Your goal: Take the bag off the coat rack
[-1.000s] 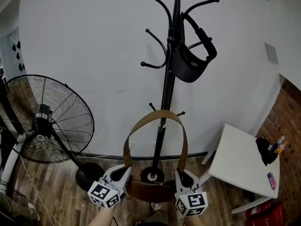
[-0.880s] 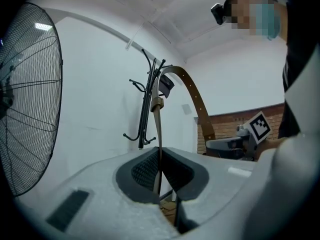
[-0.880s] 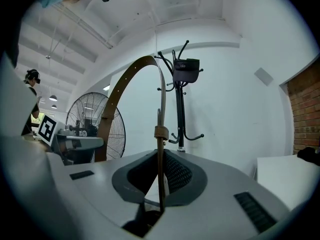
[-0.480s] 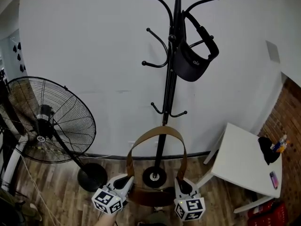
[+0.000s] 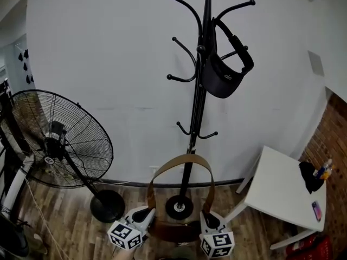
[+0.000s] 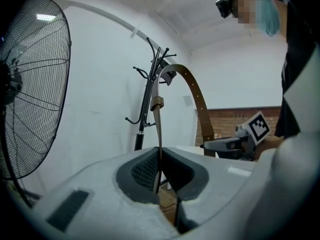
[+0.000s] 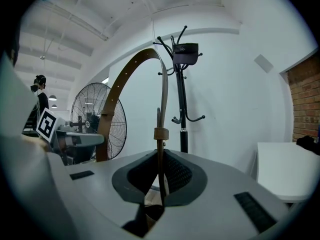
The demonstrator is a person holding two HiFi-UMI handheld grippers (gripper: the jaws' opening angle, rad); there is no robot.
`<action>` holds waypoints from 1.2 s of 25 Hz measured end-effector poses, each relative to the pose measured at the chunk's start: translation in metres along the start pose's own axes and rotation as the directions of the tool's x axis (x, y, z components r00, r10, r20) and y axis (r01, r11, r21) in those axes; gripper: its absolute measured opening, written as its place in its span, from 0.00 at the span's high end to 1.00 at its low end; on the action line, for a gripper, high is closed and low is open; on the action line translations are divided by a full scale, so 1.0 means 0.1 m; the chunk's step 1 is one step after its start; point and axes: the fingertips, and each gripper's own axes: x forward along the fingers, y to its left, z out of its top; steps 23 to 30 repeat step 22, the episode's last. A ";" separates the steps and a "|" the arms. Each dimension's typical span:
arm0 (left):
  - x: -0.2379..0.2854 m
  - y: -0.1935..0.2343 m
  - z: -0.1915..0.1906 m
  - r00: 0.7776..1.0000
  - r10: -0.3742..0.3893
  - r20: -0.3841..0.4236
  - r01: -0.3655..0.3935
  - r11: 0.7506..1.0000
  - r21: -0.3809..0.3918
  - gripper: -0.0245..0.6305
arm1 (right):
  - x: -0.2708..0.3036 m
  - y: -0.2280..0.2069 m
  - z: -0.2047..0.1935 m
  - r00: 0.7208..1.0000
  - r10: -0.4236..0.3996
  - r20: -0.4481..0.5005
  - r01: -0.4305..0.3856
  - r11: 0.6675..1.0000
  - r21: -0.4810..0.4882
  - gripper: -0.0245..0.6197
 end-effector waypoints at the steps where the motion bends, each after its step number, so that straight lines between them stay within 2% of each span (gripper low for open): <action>1: -0.01 0.01 0.00 1.000 0.001 0.002 -0.001 1.000 0.002 0.94 | 0.01 0.01 0.00 1.000 0.003 -0.001 -0.003 1.000 -0.003 0.92; 11: -0.05 0.07 0.04 0.999 0.032 0.017 -0.031 0.999 -0.014 0.94 | 0.08 0.04 0.06 1.000 0.022 0.014 -0.022 0.999 -0.025 0.92; 30: -0.02 0.08 0.11 0.999 0.024 0.029 -0.024 1.000 0.004 0.94 | 0.11 0.01 0.16 0.999 0.033 0.041 -0.031 0.999 -0.038 0.92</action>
